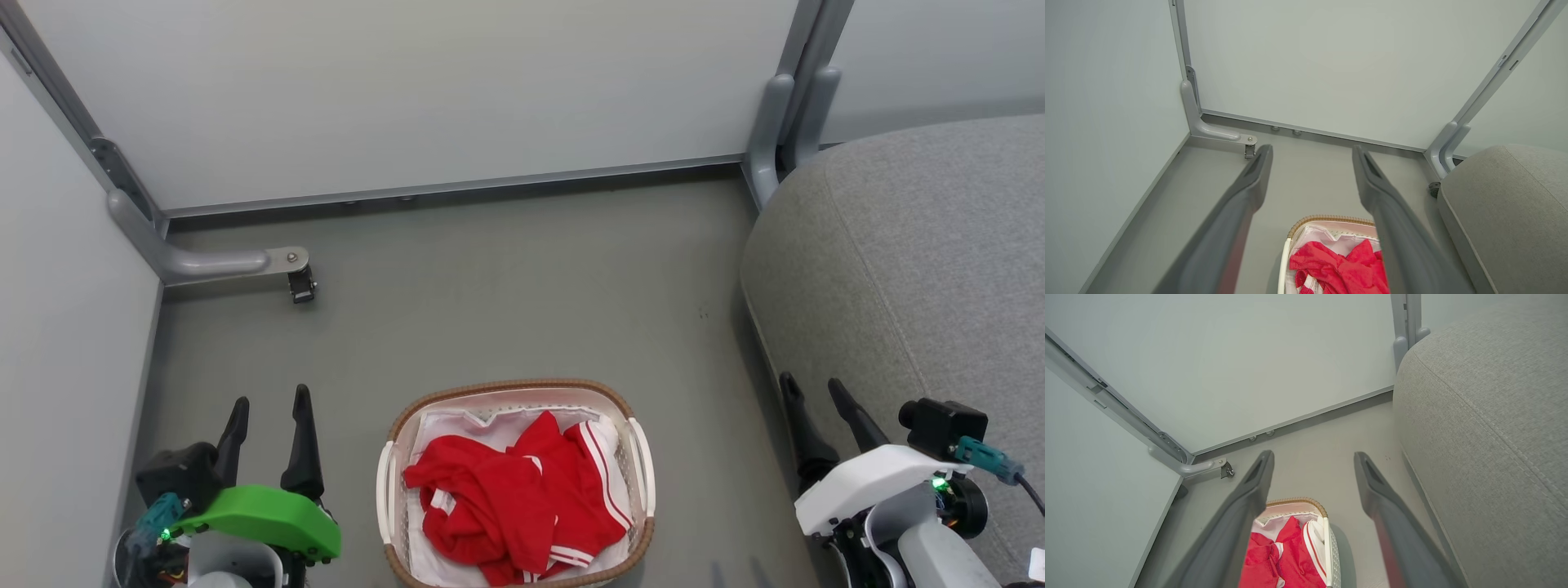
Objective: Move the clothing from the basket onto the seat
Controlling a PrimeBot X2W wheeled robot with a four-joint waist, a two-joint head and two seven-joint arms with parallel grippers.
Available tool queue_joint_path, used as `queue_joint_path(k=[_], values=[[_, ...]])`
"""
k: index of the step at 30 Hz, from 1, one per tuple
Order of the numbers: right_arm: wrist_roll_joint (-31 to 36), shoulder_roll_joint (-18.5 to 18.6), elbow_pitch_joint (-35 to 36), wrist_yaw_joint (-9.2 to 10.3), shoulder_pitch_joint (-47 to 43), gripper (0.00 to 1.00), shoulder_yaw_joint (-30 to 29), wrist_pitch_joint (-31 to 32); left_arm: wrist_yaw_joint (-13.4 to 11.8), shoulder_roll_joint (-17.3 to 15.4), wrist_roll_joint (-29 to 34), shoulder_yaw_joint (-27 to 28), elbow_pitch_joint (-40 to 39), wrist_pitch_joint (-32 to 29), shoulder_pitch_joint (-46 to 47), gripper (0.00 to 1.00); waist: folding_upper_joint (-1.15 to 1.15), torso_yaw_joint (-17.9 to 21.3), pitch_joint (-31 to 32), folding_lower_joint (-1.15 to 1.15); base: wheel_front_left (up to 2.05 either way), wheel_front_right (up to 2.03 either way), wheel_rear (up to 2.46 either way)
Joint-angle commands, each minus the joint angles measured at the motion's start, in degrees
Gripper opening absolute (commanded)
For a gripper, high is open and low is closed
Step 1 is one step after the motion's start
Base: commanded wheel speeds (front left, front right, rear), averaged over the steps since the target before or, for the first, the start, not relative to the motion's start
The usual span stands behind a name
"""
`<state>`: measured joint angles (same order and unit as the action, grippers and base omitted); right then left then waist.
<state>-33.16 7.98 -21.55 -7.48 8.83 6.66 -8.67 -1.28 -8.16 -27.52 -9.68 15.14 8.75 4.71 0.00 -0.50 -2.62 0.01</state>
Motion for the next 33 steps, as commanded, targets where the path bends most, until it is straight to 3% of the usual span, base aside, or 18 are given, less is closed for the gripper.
queue_joint_path(k=[1,19,33], values=[[1.47,0.13,0.07,-0.02,0.79,1.0,-0.04,-0.71,-0.42,-0.4,1.72,-0.15,-0.4,0.62,0.4,1.0,0.0,0.02,0.02,-0.01,0.0,0.0,0.0],[11.93,-1.03,-2.98,-0.02,1.8,1.0,-1.34,-3.1,0.66,1.32,10.33,2.83,1.14,3.03,-1.83,1.0,0.0,0.49,-1.34,-0.01,0.0,0.0,0.0],[17.29,0.0,1.25,-0.01,9.83,1.0,0.86,-4.68,5.85,4.45,16.21,0.56,9.11,4.61,6.84,1.0,0.0,4.48,-14.27,-0.01,0.0,0.0,0.0]])
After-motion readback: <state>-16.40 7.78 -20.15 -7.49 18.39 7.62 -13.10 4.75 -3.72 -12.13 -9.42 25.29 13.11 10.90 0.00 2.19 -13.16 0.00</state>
